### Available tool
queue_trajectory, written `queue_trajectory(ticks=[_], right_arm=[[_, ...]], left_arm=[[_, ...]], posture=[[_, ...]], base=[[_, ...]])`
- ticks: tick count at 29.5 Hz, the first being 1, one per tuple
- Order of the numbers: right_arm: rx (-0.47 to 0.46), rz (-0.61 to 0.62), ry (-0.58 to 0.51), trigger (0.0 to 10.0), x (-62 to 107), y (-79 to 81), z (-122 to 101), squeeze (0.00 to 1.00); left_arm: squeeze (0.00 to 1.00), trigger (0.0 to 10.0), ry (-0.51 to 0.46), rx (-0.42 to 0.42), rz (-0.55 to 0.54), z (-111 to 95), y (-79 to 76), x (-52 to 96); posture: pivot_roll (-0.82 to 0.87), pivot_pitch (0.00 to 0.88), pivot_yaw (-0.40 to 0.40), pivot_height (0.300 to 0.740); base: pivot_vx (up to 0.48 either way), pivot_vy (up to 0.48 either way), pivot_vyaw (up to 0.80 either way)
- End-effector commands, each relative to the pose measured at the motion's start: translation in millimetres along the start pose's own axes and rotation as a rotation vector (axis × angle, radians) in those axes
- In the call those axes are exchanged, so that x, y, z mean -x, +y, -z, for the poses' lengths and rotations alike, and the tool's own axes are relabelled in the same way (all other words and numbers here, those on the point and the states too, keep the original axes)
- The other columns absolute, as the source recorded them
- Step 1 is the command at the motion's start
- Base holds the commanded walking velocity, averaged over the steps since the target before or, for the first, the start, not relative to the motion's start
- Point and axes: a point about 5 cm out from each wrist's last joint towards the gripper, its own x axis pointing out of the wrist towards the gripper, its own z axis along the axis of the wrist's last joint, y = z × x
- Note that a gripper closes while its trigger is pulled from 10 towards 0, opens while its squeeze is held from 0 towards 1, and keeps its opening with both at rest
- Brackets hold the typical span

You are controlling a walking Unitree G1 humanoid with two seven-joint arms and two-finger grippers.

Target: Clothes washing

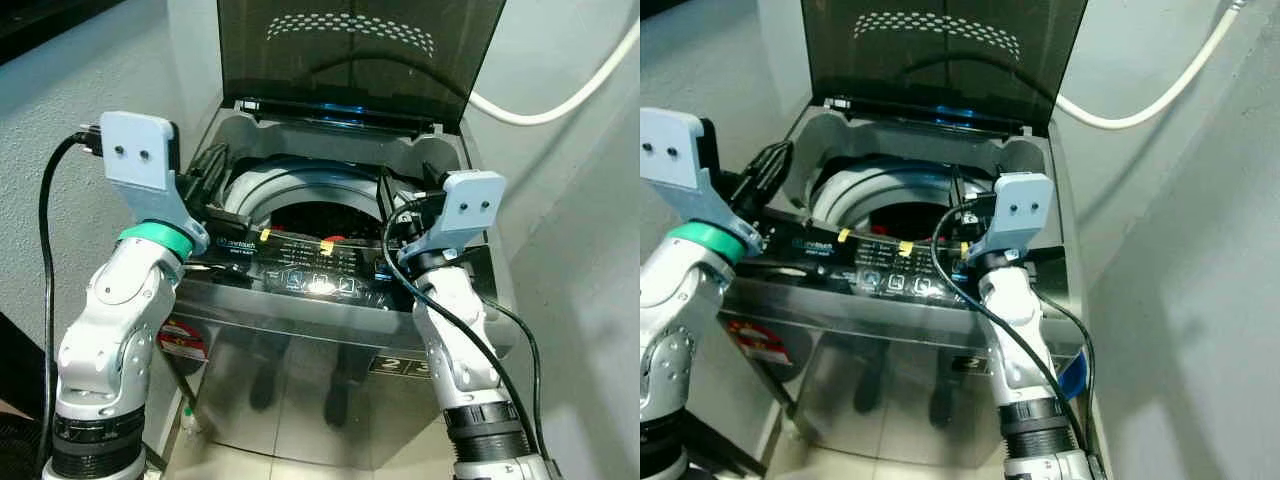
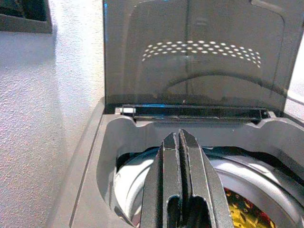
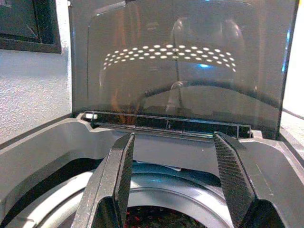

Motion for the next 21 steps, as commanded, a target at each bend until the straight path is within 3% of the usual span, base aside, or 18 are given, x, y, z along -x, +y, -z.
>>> queue_trajectory(ticks=[1,9,21], right_arm=[[-0.023,-0.008,0.0,10.0,-1.2,3.7,-2.4,0.0],[-0.033,-0.006,0.012,10.0,5.3,10.6,-5.3,0.0],[-0.005,0.003,0.026,10.0,7.4,7.3,-3.7,0.0]], left_arm=[[0.0,10.0,-0.012,0.011,0.002,0.2,-3.4,-1.8],[0.0,10.0,-0.018,0.013,-0.017,4.3,-5.8,-4.6],[0.0,10.0,-0.012,0.023,-0.011,8.2,-8.9,-7.5]], posture=[[0.16,0.0,-0.034,0.74],[0.16,0.0,-0.035,0.74],[0.14,0.0,-0.025,0.74]], base=[[-0.3,0.0,0.0],[-0.323,0.0,0.0],[-0.369,0.0,0.0]])
